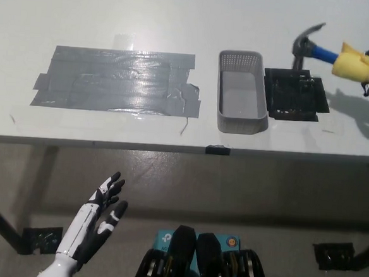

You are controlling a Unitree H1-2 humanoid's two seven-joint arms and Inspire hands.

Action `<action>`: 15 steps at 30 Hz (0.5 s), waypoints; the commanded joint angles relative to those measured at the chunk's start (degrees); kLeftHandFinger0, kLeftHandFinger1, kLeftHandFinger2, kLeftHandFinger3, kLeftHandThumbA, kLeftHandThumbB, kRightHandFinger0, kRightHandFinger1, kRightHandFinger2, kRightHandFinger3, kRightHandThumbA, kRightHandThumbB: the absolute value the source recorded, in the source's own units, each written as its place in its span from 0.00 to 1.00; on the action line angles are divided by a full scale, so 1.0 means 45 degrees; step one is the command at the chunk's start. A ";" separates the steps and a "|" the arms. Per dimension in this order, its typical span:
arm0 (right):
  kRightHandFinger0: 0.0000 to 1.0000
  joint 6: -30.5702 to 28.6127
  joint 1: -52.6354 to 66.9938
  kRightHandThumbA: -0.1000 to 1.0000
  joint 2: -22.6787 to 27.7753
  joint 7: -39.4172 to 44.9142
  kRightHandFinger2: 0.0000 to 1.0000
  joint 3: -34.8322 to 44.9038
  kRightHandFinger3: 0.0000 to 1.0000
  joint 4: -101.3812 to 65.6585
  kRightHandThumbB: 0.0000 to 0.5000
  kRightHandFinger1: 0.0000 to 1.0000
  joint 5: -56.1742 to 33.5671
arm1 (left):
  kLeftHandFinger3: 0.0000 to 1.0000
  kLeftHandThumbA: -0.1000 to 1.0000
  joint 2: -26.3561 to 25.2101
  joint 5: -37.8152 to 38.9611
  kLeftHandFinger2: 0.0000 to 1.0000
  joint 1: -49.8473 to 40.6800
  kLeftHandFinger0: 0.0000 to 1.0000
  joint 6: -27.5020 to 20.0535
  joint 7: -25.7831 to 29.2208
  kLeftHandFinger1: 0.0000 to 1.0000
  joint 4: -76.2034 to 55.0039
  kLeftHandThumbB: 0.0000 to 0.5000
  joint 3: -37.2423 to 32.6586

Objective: The robot picks the hammer with right hand and hits the black area on the desk and places it back.

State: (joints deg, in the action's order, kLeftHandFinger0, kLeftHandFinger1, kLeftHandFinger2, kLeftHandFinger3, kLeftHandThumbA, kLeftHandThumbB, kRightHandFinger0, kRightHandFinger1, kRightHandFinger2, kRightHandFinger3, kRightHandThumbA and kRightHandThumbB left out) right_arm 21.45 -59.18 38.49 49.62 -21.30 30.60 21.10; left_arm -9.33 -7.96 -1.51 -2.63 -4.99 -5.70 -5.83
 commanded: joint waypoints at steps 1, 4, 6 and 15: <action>0.10 -0.0820 -0.0388 0.00 0.0145 -0.0354 0.89 0.0142 0.79 0.0025 0.29 0.59 -0.0050 | 1.00 0.90 -0.0154 -0.0159 1.00 0.0060 1.00 -0.0598 0.0016 1.00 -0.0266 0.26 0.0054; 0.09 -0.1203 -0.0235 0.00 0.0045 -0.0539 0.81 0.0033 0.62 0.0269 0.32 0.56 0.0091 | 1.00 0.90 -0.0170 -0.0213 1.00 0.0053 1.00 -0.0512 -0.0025 1.00 -0.0322 0.28 0.0025; 0.08 -0.1171 -0.0207 0.00 0.0017 -0.0543 0.79 -0.0005 0.59 0.0315 0.30 0.54 0.0163 | 1.00 0.91 -0.0159 -0.0260 1.00 0.0061 1.00 -0.0480 -0.0016 1.00 -0.0351 0.29 0.0016; 0.06 -0.1384 -0.0197 0.00 -0.0242 -0.0649 0.86 0.0218 0.70 0.0830 0.35 0.58 0.0000 | 1.00 0.90 -0.0151 -0.0250 1.00 0.0078 1.00 -0.0524 -0.0011 1.00 -0.0338 0.26 0.0058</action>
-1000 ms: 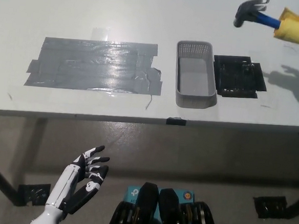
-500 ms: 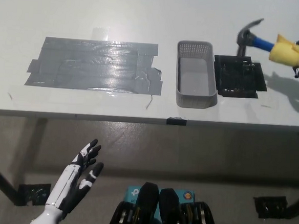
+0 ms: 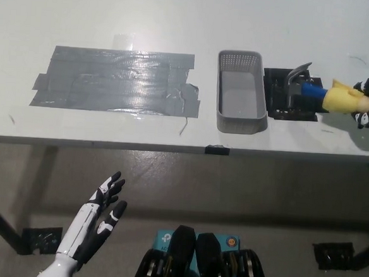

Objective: The robot picks the hammer with right hand and hits the black area on the desk and places it back.

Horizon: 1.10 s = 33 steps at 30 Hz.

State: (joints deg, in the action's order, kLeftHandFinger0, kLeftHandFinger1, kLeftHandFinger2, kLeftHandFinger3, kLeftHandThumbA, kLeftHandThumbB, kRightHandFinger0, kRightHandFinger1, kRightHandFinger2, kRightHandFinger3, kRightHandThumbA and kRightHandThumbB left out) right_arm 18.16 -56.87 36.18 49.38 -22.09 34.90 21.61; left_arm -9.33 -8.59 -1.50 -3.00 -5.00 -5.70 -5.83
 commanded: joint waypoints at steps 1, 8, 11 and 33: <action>0.13 -0.0509 -0.0736 0.00 0.0239 -0.0583 0.89 0.0435 0.72 -0.0087 0.34 0.61 -0.0136 | 1.00 0.89 -0.0158 -0.0145 1.00 0.0086 1.00 -0.0471 0.0003 1.00 -0.0320 0.25 0.0054; 0.02 -0.0673 -0.0632 0.00 0.0237 -0.0880 0.80 0.0450 0.70 -0.0336 0.29 0.53 0.0063 | 1.00 0.88 -0.0147 -0.0105 1.00 0.0097 1.00 -0.0597 0.0005 1.00 -0.0205 0.19 0.0055; 0.05 -0.0729 -0.0467 0.00 0.0147 -0.1315 0.93 0.0818 0.88 -0.0557 0.27 0.62 -0.0110 | 1.00 0.89 -0.0142 -0.0145 1.00 0.0070 1.00 -0.0566 0.0025 1.00 -0.0260 0.16 0.0060; 0.07 -0.2363 0.0083 0.00 -0.1885 -0.5639 0.85 0.6354 0.87 -0.1467 0.20 0.52 -0.1389 | 1.00 0.88 -0.0090 -0.0053 1.00 0.0197 1.00 -0.0310 0.0029 1.00 -0.0359 0.13 0.0148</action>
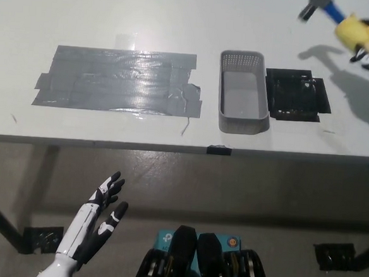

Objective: The robot picks the hammer with right hand and hits the black area on the desk and places it back.

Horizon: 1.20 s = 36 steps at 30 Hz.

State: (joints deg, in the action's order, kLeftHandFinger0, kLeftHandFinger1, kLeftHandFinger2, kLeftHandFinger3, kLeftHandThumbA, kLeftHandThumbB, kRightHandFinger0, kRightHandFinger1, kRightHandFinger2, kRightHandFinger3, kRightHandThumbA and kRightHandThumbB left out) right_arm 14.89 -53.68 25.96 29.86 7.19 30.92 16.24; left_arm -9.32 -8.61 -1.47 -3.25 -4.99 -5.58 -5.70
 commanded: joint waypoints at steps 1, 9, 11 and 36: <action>0.09 -0.1646 -0.0402 0.00 0.0455 -0.1358 0.85 -0.0562 0.91 -0.0521 0.22 0.57 0.0185 | 1.00 0.88 -0.0092 -0.0049 1.00 0.0217 1.00 -0.0316 0.0027 1.00 -0.0351 0.13 0.0113; 0.16 -0.2547 0.0510 0.00 0.1029 -0.2147 0.92 -0.2426 1.00 0.0161 0.24 0.63 0.1252 | 1.00 0.89 -0.0112 -0.0051 1.00 0.0330 1.00 -0.0415 0.0059 1.00 -0.0279 0.14 0.0156; 0.15 -0.2771 0.0416 0.00 0.1207 -0.2146 0.91 -0.2367 0.99 0.0371 0.22 0.63 0.0941 | 1.00 0.89 -0.0120 -0.0033 1.00 0.0348 1.00 -0.0383 0.0050 1.00 -0.0272 0.13 0.0175; 0.06 -0.4213 0.1470 0.00 0.2150 -0.2427 0.98 -0.6151 1.00 0.0285 0.19 0.67 0.3500 | 1.00 0.90 -0.0111 -0.0020 1.00 0.0211 1.00 -0.0492 0.0094 1.00 -0.0168 0.06 0.0238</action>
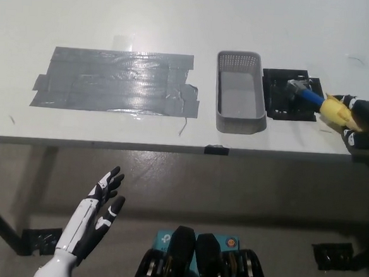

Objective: The robot picks the hammer with right hand and hits the black area on the desk and places it back.

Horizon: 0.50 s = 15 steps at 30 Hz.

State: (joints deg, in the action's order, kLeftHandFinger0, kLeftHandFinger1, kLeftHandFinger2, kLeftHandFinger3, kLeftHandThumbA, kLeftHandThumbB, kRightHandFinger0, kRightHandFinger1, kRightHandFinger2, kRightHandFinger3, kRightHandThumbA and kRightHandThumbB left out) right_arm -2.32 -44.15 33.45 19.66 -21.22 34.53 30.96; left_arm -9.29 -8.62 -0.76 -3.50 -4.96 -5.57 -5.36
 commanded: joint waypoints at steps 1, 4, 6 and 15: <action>0.06 -0.0611 -0.0688 0.00 0.0494 -0.0206 0.98 0.0184 1.00 -0.0394 0.23 0.66 0.0163 | 1.00 0.90 -0.0107 -0.0021 1.00 0.0039 1.00 -0.0450 0.0091 1.00 -0.0173 0.06 0.0158; 0.06 -0.0510 -0.0700 0.00 0.0461 -0.0009 0.94 0.0334 1.00 -0.0546 0.28 0.62 -0.0044 | 1.00 0.89 -0.0103 0.0020 1.00 -0.0049 1.00 -0.0383 0.0062 1.00 -0.0253 0.06 0.0162; 0.05 -0.0619 -0.0752 0.00 0.0424 -0.0092 0.95 0.0394 1.00 -0.0489 0.27 0.61 -0.0086 | 1.00 0.89 -0.0099 -0.0008 1.00 -0.0045 1.00 -0.0418 0.0084 1.00 -0.0223 0.07 0.0166; 0.08 -0.0178 -0.1537 0.00 0.0018 -0.0460 0.91 0.2138 1.00 -0.0265 0.24 0.60 -0.1460 | 1.00 0.88 -0.0064 -0.0077 1.00 -0.0051 0.99 -0.0368 0.0176 1.00 -0.0245 0.05 0.0213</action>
State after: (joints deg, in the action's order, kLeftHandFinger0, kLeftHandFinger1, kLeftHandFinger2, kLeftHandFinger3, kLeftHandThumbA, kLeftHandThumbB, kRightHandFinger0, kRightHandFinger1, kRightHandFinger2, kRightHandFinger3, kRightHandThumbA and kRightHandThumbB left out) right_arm -3.25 -44.37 32.89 19.93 -16.45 34.73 29.36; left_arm -9.29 -8.62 -1.14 -3.74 -4.85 -5.57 -5.22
